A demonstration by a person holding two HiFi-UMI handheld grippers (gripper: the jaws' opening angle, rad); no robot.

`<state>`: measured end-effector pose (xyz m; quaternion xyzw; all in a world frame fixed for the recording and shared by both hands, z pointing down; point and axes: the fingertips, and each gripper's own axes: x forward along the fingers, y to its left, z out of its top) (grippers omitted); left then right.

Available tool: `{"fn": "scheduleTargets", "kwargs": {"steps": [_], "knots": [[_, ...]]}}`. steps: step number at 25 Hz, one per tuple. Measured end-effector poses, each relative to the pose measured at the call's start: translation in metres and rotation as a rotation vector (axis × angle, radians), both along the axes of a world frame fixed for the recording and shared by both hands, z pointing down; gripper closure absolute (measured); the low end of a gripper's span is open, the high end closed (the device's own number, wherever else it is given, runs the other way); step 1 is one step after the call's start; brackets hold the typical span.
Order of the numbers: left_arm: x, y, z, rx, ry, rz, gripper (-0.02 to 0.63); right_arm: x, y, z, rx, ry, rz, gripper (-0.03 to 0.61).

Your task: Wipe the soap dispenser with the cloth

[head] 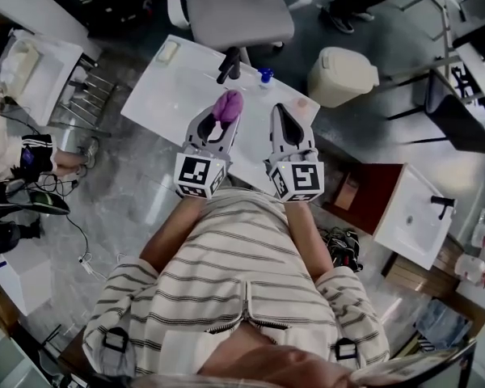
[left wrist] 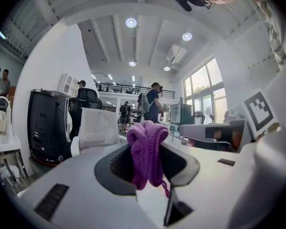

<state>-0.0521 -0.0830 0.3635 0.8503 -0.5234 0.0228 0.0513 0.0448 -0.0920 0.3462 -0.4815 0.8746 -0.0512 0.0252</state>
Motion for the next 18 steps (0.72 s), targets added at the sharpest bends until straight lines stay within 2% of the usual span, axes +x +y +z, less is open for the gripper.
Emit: {"fn": "scheduleTargets", "kwargs": {"steps": [18], "knots": [[-0.0007, 0.0041, -0.0037, 0.017, 0.007, -0.013, 0.485, 0.0061, 0.0074, -0.0043, 0.008, -0.01, 0.006, 0.587]]}}
